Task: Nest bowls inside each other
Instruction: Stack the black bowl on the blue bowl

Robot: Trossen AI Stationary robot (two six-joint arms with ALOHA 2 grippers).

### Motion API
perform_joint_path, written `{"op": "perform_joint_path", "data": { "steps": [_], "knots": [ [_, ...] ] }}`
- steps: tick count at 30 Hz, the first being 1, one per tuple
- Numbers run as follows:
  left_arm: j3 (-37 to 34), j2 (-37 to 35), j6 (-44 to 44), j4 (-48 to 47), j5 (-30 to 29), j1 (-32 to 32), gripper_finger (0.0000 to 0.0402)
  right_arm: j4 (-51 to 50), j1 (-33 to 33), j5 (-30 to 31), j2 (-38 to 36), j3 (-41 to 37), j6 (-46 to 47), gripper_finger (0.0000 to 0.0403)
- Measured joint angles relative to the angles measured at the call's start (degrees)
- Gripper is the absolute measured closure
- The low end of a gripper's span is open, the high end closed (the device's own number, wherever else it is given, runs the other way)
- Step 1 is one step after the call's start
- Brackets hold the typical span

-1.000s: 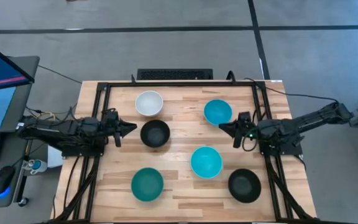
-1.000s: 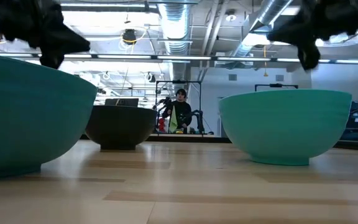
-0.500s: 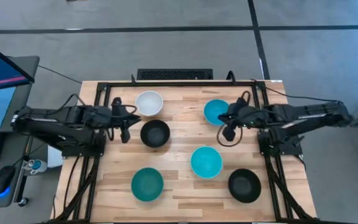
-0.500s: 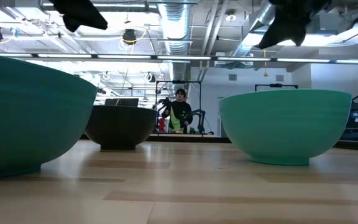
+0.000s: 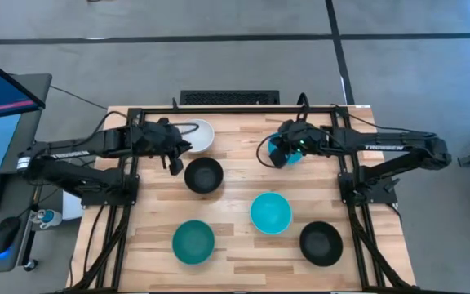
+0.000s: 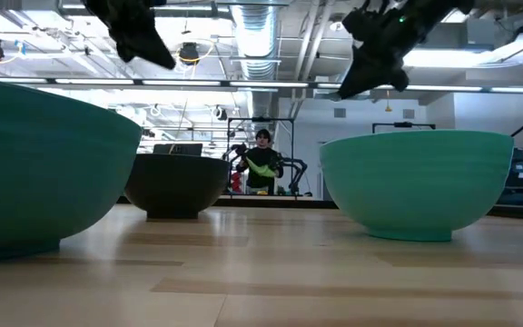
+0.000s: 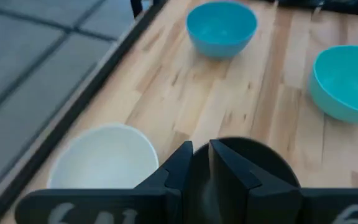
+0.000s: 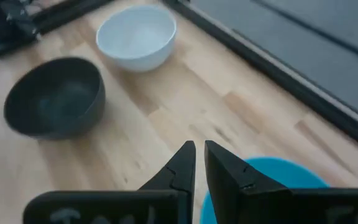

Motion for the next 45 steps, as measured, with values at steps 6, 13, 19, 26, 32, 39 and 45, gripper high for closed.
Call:
{"op": "perform_joint_path", "data": {
  "steps": [6, 13, 19, 26, 32, 39, 45],
  "knots": [
    [0.0, 1.02, 7.25, -0.65, 9.4, 9.79, 0.0356, -0.07, -0.95, -3.92, 0.27, 0.0, -2.17, 0.0344],
    [0.03, 6.0, 17.24, -5.29, 22.57, 23.28, 0.0356, -3.22, -1.74, -3.19, -0.6, 0.68, -3.74, 0.0344],
    [-0.09, 14.7, 27.64, -10.47, 29.09, 26.97, 0.0356, -3.21, -2.63, -3.33, -0.69, 0.94, -3.78, 0.0344],
    [6.07, 22.83, 36.18, -12.57, 28.57, 26.97, 0.0356, -3.24, -2.85, -4.65, -0.69, 0.94, -3.7, 0.0344],
    [13.93, 29.2, 44.58, -20.91, 25.85, 26.97, 0.0356, -2.08, -2.89, -4.4, -0.69, 0.94, -4.1, 0.0344],
    [14.82, 33.13, 46.43, -24.31, 28.73, 27.79, 0.0356, -1.24, -2.8, -1.45, -0.69, 0.93, -4.5, 0.0344],
    [14.82, 33.61, 47.53, -24.43, 28.57, 28.81, 0.0356, -0.45, -2.83, -1.3, -0.69, 0.92, -4.68, 0.0344]
  ]
}}
